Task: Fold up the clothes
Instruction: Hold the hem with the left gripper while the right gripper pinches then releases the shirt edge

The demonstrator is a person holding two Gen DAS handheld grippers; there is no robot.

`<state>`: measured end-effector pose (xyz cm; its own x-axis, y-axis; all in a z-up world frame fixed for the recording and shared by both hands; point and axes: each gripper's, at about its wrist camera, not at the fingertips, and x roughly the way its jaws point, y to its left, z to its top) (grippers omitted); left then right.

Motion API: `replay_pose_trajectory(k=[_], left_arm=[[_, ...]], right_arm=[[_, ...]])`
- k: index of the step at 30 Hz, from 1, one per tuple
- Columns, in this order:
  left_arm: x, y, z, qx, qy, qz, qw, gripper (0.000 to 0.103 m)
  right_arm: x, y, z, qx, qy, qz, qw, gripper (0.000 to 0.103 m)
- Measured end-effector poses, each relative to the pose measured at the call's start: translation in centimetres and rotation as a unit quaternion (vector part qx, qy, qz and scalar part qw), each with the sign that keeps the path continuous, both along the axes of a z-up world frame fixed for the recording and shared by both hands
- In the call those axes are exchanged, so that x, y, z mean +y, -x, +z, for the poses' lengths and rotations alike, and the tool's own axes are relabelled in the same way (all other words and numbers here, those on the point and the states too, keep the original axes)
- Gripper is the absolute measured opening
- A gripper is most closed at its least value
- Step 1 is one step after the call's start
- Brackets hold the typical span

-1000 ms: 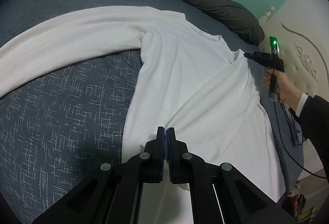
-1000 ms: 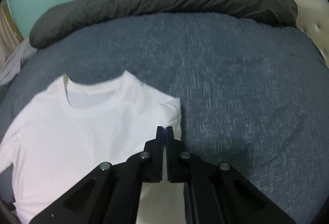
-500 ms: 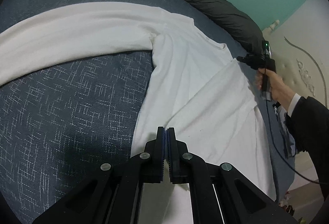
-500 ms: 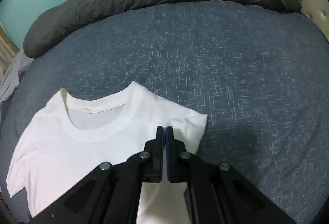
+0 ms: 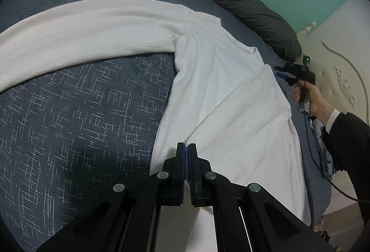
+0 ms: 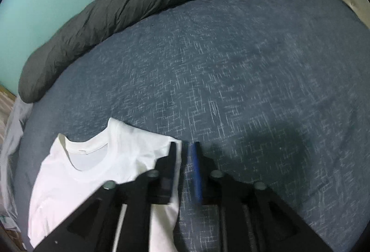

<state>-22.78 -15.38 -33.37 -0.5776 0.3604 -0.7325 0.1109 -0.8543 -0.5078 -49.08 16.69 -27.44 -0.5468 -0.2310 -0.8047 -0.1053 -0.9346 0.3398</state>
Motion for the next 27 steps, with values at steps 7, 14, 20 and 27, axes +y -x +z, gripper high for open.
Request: replay_pose_trajectory(k=[7,14,20,27], left_arm=[[-0.2,0.4,-0.5,-0.008,0.001,0.000,1.0000,0.003],[-0.2,0.6,-0.5,-0.010,0.005,-0.001,0.9999,0.003],[-0.2,0.9,-0.4,-0.009,0.009,-0.002,0.9999,0.003],[0.3,1.1,-0.7,-0.014,0.013,-0.007,0.9998,0.003]], right_arm=[[-1.4,0.3,-0.6,0.007,-0.013,0.023,1.000,0.038],[-4.1,0.7,-0.7,0.009,-0.053,0.081,0.995,0.006],[-3.9,2.0,1.5,0.036,-0.073,0.073,0.994,0.005],[-4.7,3.8,2.3,0.036,-0.114,0.091,0.989,0.005]])
